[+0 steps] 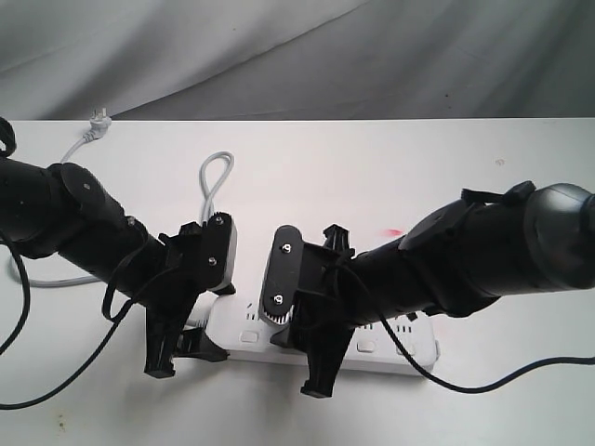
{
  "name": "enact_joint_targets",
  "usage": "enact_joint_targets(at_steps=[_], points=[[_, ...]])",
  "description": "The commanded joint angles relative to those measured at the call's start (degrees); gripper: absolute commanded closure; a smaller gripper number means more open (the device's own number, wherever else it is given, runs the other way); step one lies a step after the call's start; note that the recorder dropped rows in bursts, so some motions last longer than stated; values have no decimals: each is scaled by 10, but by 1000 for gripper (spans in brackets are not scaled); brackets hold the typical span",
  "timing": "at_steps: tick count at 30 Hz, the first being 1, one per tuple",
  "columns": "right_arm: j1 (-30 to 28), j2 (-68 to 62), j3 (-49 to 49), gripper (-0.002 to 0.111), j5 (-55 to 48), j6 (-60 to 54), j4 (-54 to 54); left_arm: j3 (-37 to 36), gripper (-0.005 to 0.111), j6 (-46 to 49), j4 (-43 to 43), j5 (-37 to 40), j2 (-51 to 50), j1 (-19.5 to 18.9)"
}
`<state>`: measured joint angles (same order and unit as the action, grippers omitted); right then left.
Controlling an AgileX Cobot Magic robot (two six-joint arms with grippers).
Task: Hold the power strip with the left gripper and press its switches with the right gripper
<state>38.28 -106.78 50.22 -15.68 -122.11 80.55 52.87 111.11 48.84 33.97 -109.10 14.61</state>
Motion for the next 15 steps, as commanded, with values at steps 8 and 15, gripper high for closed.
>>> enact_joint_targets(at_steps=[8,15], points=[[-5,25,3,61,30,-7,-1,1,40,4,0,4,-4,3],[-5,25,3,61,28,-6,-1,1,40,4,0,4,-4,3]])
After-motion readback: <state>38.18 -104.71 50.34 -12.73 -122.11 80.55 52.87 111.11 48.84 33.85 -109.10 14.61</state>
